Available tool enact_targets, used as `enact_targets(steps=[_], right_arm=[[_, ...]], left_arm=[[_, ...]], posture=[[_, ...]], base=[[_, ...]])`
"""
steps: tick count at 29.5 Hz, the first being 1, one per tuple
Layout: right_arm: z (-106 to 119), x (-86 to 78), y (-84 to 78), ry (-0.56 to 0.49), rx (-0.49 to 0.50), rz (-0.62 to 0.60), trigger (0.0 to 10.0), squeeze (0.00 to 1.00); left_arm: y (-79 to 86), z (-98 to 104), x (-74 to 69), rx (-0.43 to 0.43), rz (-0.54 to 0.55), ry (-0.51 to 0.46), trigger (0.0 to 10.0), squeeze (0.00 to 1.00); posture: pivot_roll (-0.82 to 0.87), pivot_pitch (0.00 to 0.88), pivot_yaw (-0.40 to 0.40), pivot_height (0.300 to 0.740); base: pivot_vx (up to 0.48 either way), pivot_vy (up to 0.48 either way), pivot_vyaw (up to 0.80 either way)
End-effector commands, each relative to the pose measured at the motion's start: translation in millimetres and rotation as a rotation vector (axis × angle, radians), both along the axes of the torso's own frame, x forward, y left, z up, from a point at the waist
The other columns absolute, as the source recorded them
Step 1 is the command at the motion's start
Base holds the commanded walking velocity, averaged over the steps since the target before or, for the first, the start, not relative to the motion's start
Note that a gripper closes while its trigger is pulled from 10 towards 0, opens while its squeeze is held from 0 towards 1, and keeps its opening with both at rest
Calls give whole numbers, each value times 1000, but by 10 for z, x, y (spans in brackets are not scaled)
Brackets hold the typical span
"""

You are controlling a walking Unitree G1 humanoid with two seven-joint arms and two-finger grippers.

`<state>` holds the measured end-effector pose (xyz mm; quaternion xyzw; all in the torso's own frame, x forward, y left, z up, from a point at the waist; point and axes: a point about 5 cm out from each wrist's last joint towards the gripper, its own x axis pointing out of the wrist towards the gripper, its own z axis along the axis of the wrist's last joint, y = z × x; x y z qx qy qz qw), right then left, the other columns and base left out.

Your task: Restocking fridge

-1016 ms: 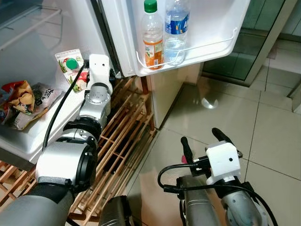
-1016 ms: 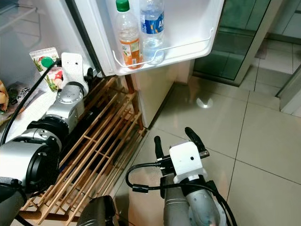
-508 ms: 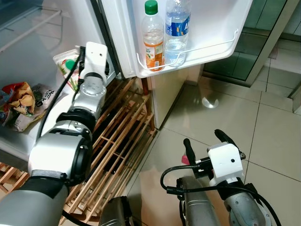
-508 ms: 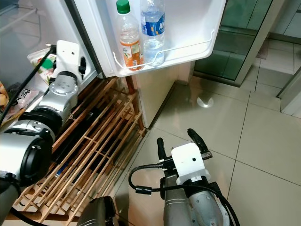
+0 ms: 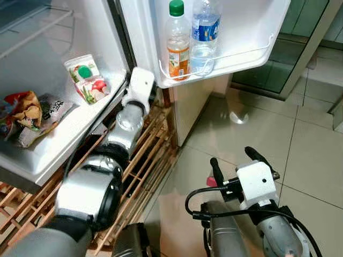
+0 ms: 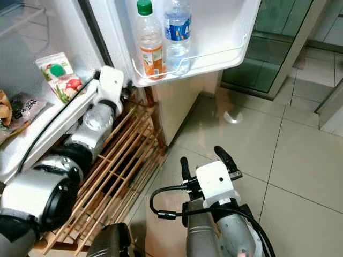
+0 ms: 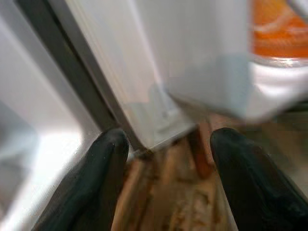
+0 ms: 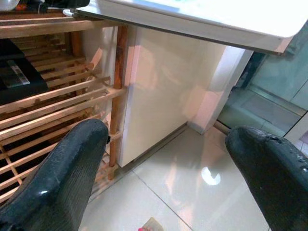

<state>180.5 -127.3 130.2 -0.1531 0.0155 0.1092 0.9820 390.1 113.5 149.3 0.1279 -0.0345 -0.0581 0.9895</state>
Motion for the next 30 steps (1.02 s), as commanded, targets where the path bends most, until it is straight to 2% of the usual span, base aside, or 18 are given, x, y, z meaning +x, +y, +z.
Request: enact_targets(steps=[1,2,3,4,5,6,9,12,18,21,24,26,30], right_arm=[[-38,-26,13,17,1,8,10000,388],[-51,-30,15,21,2,11,10000,388],[-51,-30,15,21,2,11,10000,388],[-61,-27,15,24,3,12,10000,388],[-64,-23,17,24,5,13,10000,388],[-66,-18,17,25,6,14,10000,388],[-71,8,48,22,16,30,10000,392],[-62,16,67,18,25,43,10000,392],[50,12,98,-28,84,77,10000,392],[118,34,119,-51,105,104,10000,400],[139,42,120,-57,105,110,10000,396],[147,40,120,-58,105,113,10000,396],[132,18,138,-47,105,122,10000,400]], left_arm=[[27,77,-6,-11,-12,-55,10000,0],[118,3,-100,-19,14,-72,10000,0],[118,3,-100,-19,14,-72,10000,0],[243,-46,-174,-25,68,-80,10000,0],[294,-57,-191,-45,95,-77,10000,0],[322,-61,-197,-60,110,-75,10000,0],[485,-17,-190,-32,227,-117,10000,0],[549,21,-159,-42,287,-127,10000,0],[543,74,-108,-71,343,-108,10000,0],[488,111,-61,-71,363,-110,10000,0],[469,122,-47,-76,397,-113,10000,0],[463,110,-50,-107,479,-105,10000,0],[353,82,-47,-132,493,-89,10000,0]], posture=[[-439,78,113,638],[-430,74,113,638],[-430,74,113,638],[-423,72,111,638],[-417,71,109,638],[-410,69,107,638],[-404,69,101,638],[-405,75,97,638],[-419,84,95,638],[-428,92,93,638],[-428,97,91,638],[-433,101,89,638],[-440,111,88,638]], base=[[0,0,0],[0,0,0],[0,0,0],[0,0,0],[0,0,0],[0,0,0],[0,0,0],[0,0,0],[0,0,0],[0,0,0],[0,0,0],[0,0,0],[0,0,0]])
